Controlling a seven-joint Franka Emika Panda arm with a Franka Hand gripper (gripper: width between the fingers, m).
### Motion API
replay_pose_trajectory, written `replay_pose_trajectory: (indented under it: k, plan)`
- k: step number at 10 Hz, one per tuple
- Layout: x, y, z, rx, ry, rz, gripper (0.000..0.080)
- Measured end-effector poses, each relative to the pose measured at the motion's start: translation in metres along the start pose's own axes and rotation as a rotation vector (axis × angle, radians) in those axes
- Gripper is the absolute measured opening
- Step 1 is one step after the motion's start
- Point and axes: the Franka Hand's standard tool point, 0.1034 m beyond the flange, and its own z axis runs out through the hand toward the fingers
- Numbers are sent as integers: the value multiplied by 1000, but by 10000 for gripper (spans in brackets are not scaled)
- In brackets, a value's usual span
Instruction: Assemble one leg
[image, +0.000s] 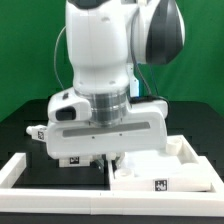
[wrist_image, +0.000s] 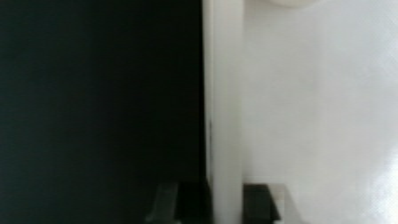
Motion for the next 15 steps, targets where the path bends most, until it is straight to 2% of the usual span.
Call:
replay_pose_trajectory:
  k: [1, 3, 6, 10, 11, 13, 14, 15]
  plan:
    - [1, -6, 7, -8, 11, 22, 54]
    - [4, -6, 15, -8, 9, 60, 54]
    - [4, -8, 15, 10, -21, 79, 54]
    - [4, -7, 15, -4, -35, 114, 54]
    - [4, -8, 15, -4, -35, 113, 159]
    - [4, -8, 15, -4, -35, 113, 432]
    - [4, -8, 15, -4, -35, 113, 432]
    - [3, -8, 12, -4, -35, 135, 592]
